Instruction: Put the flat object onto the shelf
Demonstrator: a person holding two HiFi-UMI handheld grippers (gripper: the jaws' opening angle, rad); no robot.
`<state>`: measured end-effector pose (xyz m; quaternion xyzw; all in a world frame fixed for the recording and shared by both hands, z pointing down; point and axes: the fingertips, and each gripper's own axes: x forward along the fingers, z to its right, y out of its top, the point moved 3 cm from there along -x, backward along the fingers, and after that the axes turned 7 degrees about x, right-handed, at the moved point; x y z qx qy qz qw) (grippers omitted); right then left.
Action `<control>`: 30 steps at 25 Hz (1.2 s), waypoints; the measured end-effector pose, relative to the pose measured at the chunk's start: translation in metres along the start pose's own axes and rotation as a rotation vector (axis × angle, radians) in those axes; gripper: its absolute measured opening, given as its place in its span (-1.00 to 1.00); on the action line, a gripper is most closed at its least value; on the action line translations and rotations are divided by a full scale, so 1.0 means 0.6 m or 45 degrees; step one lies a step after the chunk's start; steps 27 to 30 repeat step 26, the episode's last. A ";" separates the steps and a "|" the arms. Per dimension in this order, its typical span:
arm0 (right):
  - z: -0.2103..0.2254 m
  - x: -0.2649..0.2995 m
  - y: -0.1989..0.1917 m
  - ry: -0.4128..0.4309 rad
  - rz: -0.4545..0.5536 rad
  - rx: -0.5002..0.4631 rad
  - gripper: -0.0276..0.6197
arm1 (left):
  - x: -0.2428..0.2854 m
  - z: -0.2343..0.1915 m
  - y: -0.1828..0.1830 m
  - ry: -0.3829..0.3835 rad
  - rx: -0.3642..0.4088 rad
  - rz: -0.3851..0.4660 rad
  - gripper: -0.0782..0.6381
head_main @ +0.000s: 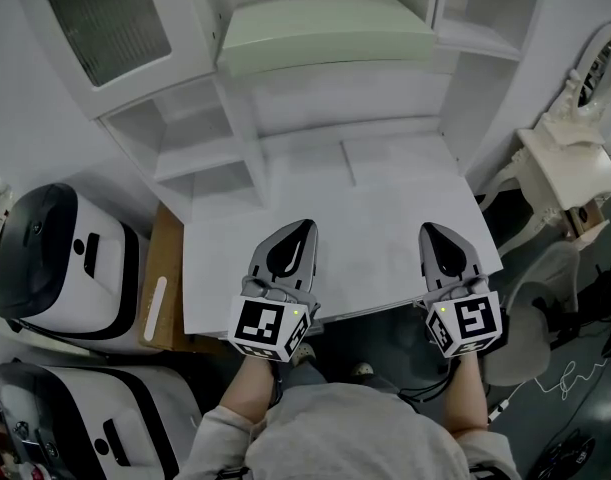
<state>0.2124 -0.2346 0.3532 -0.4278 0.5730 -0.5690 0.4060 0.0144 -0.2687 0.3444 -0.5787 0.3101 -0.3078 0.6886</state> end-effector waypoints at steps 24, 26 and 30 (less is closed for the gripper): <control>-0.012 0.031 0.003 0.044 0.009 0.039 -0.89 | 0.002 -0.025 0.000 0.029 0.014 -0.003 -0.74; -0.014 0.034 0.005 0.051 0.011 0.037 -0.89 | 0.002 -0.028 -0.001 0.031 0.016 -0.004 -0.74; -0.014 0.034 0.005 0.051 0.011 0.037 -0.89 | 0.002 -0.028 -0.001 0.031 0.016 -0.004 -0.74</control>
